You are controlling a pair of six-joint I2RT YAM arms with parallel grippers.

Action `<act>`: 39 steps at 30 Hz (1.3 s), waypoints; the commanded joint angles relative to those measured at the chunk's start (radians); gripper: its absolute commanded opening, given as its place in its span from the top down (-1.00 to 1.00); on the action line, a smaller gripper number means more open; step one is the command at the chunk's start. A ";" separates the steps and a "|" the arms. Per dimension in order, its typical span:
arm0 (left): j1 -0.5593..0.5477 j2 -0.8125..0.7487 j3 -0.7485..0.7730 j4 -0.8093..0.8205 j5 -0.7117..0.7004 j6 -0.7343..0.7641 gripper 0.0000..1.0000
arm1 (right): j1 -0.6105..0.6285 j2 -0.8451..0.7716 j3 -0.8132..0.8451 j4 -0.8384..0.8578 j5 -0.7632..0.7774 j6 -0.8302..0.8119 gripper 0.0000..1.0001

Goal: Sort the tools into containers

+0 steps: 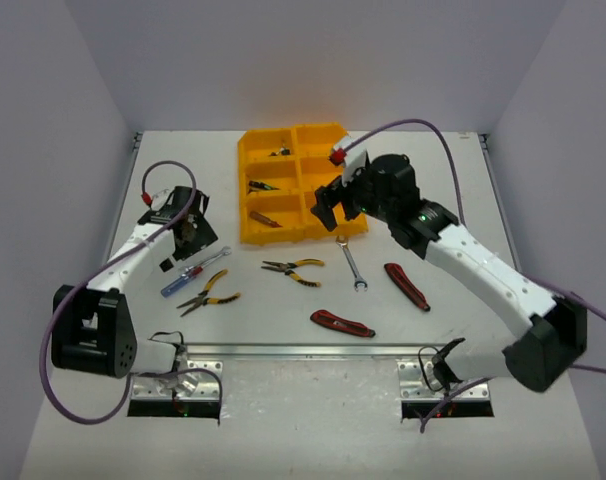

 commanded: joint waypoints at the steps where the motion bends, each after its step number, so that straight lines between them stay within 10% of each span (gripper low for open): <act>1: 0.007 0.116 0.119 -0.151 -0.019 -0.030 -1.00 | -0.007 -0.193 -0.240 -0.048 0.109 0.119 -0.98; 6: 0.007 0.234 0.126 -0.387 -0.058 -0.443 -1.00 | -0.023 -0.323 -0.384 -0.015 0.083 0.234 -0.98; 12: 0.007 0.202 0.115 -0.267 0.021 -0.652 -1.00 | -0.021 -0.392 -0.448 -0.019 -0.035 0.254 -0.98; 39: 0.079 0.227 -0.023 -0.066 0.052 -0.827 -0.07 | -0.021 -0.481 -0.542 0.000 -0.149 0.261 -0.98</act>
